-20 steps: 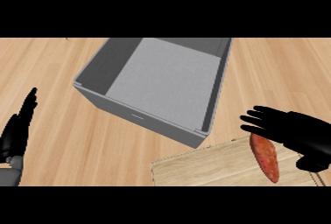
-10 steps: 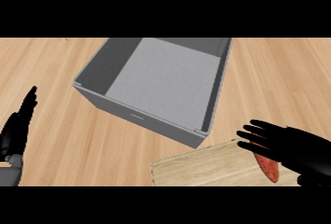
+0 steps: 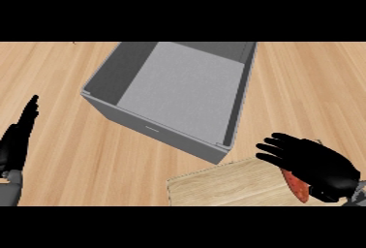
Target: Pick the sweet potato from the tray and place it in the cardboard box
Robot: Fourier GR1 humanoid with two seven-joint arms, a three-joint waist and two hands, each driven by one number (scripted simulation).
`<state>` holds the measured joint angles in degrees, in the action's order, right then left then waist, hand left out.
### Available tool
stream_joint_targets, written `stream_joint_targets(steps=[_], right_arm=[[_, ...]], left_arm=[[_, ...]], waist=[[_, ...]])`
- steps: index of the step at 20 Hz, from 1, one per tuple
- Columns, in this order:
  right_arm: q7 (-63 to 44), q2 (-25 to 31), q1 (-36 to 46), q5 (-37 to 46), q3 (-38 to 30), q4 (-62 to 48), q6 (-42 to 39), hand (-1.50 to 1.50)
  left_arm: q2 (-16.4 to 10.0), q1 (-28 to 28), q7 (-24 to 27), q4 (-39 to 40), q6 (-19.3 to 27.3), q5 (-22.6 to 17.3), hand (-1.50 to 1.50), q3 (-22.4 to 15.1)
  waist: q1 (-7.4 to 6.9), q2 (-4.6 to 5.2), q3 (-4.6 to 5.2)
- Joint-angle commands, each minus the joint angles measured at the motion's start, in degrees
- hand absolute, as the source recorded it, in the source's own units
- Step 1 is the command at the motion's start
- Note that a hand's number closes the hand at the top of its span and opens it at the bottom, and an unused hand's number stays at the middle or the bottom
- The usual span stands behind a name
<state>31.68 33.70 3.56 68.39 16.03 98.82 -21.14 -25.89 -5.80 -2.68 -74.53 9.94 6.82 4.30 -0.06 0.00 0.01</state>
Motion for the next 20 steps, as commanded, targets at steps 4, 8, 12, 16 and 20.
stream_joint_targets(steps=[4,8,12,16,20], right_arm=[[2.84,-5.57,2.07,3.18,-1.35,-5.96,14.22,1.5],[3.73,-7.67,5.32,3.07,-3.37,-7.57,16.61,1.5],[3.72,-10.71,4.8,2.63,-5.68,-12.13,22.15,1.5],[-2.23,-11.76,17.66,-4.88,-14.37,-24.77,6.09,1.5],[-2.95,-8.57,29.35,-6.97,-22.74,-36.94,7.26,1.5]], left_arm=[[1.72,0.63,1.51,0.26,0.11,1.33,0.0,0.27],[1.24,0.64,3.26,1.69,-1.11,1.55,0.0,1.32],[0.82,1.42,-2.2,-3.78,-1.22,1.97,0.0,1.16],[1.03,-1.66,-2.44,-2.49,-1.9,2.26,0.0,0.03],[1.87,-1.94,-1.73,-1.17,-1.69,1.97,0.0,0.56]], waist=[[-0.19,0.03,-0.03],[-0.23,0.08,-0.01],[-0.52,0.08,-0.07],[-2.73,0.86,-0.09],[-2.46,0.72,-0.08]])
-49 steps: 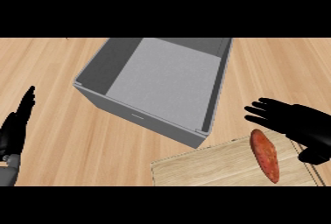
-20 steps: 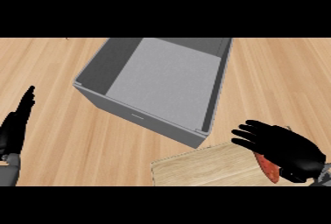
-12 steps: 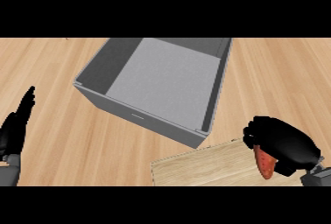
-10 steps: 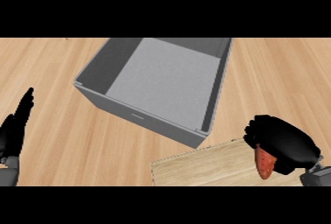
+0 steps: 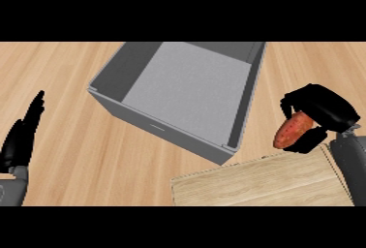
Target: Pick the sweet potato from the tray and place it in the cardboard box
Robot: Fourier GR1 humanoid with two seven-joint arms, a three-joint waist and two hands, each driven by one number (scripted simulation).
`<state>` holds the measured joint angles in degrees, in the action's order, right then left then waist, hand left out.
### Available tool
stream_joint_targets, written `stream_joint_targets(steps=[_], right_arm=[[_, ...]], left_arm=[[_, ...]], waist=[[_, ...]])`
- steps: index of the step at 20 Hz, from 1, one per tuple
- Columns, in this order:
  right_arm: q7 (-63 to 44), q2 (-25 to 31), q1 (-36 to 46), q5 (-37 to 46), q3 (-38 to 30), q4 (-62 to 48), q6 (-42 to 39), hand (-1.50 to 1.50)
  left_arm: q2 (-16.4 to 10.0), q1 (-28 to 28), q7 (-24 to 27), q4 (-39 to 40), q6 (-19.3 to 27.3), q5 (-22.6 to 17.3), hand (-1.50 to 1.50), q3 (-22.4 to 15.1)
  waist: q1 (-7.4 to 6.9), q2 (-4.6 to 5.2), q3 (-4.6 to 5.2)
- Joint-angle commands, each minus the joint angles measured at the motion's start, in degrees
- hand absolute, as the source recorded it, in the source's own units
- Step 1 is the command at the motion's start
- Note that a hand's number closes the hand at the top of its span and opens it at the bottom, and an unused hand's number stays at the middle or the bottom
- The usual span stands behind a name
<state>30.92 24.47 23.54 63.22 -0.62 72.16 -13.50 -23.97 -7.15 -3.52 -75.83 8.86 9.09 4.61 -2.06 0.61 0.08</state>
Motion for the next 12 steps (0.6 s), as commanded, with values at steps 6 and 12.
stream_joint_targets(steps=[6,12], right_arm=[[1.33,-0.14,19.74,-6.33,-10.81,-16.3,4.66,1.5],[8.07,-1.19,22.59,-11.63,-11.1,-13.68,3.43,1.5]], left_arm=[[0.55,3.25,1.38,-1.81,0.16,0.51,0.0,0.49],[0.7,1.73,-0.49,-1.55,-1.18,0.27,0.0,1.22]], waist=[[0.03,-0.35,-0.12],[1.49,-0.59,-0.08]])
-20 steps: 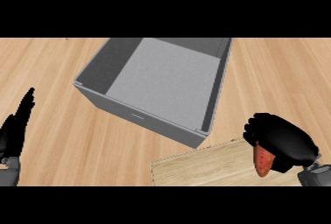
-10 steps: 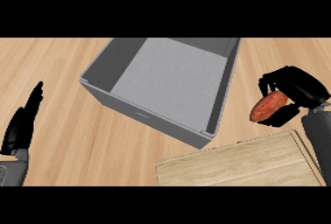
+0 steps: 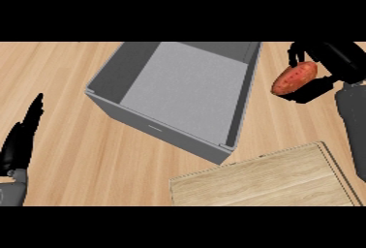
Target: Pick the sweet potato from the tray and place it in the cardboard box
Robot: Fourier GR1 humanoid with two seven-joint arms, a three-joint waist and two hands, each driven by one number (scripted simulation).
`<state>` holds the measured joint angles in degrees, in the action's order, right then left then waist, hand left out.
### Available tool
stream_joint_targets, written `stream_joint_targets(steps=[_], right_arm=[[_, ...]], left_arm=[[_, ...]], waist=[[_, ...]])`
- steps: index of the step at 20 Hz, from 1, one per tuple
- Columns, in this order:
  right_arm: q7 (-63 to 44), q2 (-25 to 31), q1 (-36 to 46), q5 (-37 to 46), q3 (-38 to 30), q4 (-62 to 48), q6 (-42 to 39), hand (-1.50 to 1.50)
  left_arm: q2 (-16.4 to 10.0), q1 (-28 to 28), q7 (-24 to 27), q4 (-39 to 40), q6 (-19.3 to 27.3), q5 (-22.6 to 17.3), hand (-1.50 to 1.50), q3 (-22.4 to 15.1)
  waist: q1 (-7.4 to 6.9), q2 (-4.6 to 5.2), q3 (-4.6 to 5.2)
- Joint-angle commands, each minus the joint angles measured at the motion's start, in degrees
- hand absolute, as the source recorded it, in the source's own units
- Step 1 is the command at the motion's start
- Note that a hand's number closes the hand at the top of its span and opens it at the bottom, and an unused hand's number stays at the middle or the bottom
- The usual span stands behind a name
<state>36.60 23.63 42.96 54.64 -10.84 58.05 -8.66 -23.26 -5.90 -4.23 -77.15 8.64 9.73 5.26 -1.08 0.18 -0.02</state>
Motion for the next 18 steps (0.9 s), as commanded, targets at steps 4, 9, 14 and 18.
stream_joint_targets(steps=[4,9,14,18], right_arm=[[-4.49,-6.36,6.57,-4.38,2.5,3.35,-8.48,1.5],[-14.94,-12.48,12.63,-7.79,2.23,5.54,-13.7,1.5],[-20.68,-17.95,18.45,-9.23,0.89,-0.93,-10.57,1.5],[-28.22,-22.56,24.21,-10.41,0.18,-5.91,-11.15,1.5]], left_arm=[[-0.88,1.75,-0.13,-1.72,-1.78,-0.96,0.0,1.83],[-0.62,-0.39,-0.95,0.08,-1.49,0.37,0.0,1.71],[1.22,1.69,0.51,-0.67,-0.78,1.2,0.0,1.18],[0.5,-0.14,-0.73,-0.39,-2.45,0.21,0.0,1.96]], waist=[[0.56,-0.39,0.04],[0.76,-0.43,0.05],[0.13,-0.17,0.03],[-0.13,-0.11,0.04]])
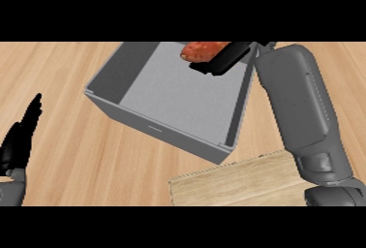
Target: Pick the sweet potato from the tray and place it in the cardboard box
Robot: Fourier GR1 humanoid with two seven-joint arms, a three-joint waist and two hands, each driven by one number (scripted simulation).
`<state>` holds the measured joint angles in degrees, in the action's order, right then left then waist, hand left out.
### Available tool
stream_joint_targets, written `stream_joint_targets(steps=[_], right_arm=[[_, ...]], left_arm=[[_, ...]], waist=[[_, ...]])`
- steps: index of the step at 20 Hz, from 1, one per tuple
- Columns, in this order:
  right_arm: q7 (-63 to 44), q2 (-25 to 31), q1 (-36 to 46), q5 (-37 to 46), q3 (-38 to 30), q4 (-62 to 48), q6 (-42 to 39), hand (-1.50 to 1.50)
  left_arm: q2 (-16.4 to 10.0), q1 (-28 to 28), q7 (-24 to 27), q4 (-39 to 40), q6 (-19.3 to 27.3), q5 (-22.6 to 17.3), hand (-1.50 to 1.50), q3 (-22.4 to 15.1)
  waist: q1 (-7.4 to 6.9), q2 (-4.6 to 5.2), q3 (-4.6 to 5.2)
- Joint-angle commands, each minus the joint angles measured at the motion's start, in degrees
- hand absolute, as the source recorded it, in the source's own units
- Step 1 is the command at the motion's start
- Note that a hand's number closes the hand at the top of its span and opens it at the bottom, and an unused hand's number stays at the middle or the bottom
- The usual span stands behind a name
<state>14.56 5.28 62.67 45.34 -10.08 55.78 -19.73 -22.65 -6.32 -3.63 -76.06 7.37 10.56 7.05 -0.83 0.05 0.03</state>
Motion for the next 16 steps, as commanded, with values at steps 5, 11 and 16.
stream_joint_targets(steps=[5,11,16], right_arm=[[-3.56,-5.17,9.95,-1.66,0.7,-18.55,8.57,1.5],[-3.39,-5.25,13.59,-7.9,6.54,-29.4,16.93,1.5],[-7.31,-5.27,15.51,-9.45,12.18,-36.8,26.08,1.5]], left_arm=[[0.19,-0.81,1.24,-0.07,-1.41,0.0,0.0,0.08],[1.16,1.02,2.01,-0.97,-1.21,1.72,0.0,-1.3],[2.28,-4.08,0.27,0.52,-1.43,2.43,0.0,-2.76]], waist=[[-1.62,0.6,0.01],[-2.6,0.66,0.02],[-5.5,1.5,0.09]])
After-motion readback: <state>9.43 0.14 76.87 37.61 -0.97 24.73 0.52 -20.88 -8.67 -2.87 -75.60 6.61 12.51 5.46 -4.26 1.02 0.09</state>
